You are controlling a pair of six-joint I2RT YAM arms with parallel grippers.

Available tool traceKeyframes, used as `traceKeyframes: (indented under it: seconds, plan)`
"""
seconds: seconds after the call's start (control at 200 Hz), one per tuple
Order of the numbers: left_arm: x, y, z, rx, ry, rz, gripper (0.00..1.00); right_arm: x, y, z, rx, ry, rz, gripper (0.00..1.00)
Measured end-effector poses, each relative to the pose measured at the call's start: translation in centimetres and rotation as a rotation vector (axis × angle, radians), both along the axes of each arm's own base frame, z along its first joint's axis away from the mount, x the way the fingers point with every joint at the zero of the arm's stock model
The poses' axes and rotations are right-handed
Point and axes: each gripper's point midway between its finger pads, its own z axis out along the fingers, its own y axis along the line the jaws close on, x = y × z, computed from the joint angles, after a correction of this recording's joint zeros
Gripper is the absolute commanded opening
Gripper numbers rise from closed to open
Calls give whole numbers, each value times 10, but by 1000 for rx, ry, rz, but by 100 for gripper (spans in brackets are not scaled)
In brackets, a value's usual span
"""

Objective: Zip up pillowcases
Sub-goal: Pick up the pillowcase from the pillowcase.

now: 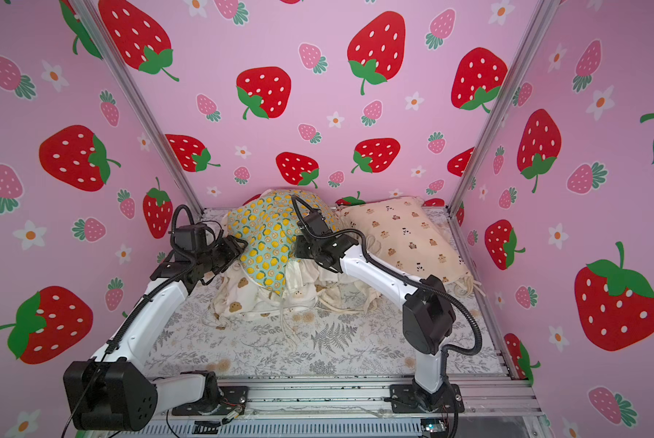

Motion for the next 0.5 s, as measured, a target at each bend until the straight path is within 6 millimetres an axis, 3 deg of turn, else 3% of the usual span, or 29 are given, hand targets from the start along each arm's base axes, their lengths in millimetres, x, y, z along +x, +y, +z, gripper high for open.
traceKeyframes:
  seconds: [0.07, 0.22, 0.4, 0.5]
  plan:
    - [-2, 0, 4, 4, -9, -2, 76, 5, -2, 10, -28, -51, 6, 11]
    - [-6, 2, 20, 18, -32, -1, 84, 15, -9, 44, -80, -185, 17, 9]
    - [-10, 5, 67, 47, -123, 0, 89, 20, -27, 118, -136, -406, 55, 9]
    - [-13, 6, 95, 61, -175, -4, 89, 20, -50, 160, -153, -504, 63, 8]
